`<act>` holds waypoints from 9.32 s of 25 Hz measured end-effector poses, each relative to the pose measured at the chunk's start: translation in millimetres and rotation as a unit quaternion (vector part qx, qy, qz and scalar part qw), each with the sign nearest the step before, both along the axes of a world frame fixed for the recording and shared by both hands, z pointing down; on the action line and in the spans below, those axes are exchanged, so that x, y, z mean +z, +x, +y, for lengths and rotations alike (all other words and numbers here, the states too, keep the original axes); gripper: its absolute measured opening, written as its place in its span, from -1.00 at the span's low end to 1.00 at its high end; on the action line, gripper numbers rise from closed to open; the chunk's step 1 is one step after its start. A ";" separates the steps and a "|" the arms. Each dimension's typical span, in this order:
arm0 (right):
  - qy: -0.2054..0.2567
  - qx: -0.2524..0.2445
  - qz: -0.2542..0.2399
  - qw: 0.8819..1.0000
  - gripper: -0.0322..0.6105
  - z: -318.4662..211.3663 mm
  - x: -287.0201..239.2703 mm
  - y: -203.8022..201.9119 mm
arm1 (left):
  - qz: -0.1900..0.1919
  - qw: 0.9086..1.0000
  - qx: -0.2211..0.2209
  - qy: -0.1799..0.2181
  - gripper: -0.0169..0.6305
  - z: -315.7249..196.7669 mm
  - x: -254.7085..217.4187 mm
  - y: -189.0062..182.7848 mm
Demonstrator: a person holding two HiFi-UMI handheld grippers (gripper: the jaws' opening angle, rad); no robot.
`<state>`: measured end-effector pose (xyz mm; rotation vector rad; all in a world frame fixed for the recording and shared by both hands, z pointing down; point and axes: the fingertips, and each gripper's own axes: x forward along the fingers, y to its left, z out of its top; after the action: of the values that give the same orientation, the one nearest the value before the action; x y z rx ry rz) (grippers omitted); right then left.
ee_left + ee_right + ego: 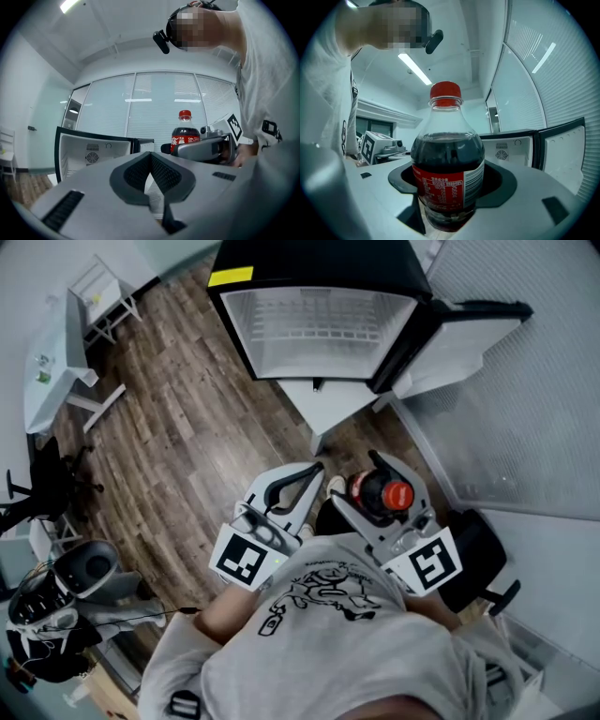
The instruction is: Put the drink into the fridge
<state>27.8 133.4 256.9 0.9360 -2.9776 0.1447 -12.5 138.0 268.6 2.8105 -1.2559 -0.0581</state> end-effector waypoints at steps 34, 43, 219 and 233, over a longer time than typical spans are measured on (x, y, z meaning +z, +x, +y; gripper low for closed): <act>-0.010 -0.049 0.000 0.999 0.11 -150.9 8.6 50.6 | -0.006 0.999 -0.047 -0.010 -0.94 -149.9 3.4 53.7; -0.010 -0.050 0.003 0.999 0.11 -160.5 6.7 42.8 | -0.013 0.999 -0.041 -0.013 -0.94 -163.8 6.9 48.2; -0.052 0.066 0.033 0.996 0.28 -383.8 168.7 -29.1 | -0.059 0.996 -0.044 -0.046 -0.94 -357.4 134.2 -42.3; -0.051 0.071 0.017 0.996 0.26 -332.2 148.4 -2.5 | -0.045 0.998 -0.003 -0.053 -0.94 -318.0 122.8 -21.9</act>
<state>25.3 -198.8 405.3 1.1238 -2.8413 0.2761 -34.4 -180.0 391.4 2.7476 -1.2458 0.1319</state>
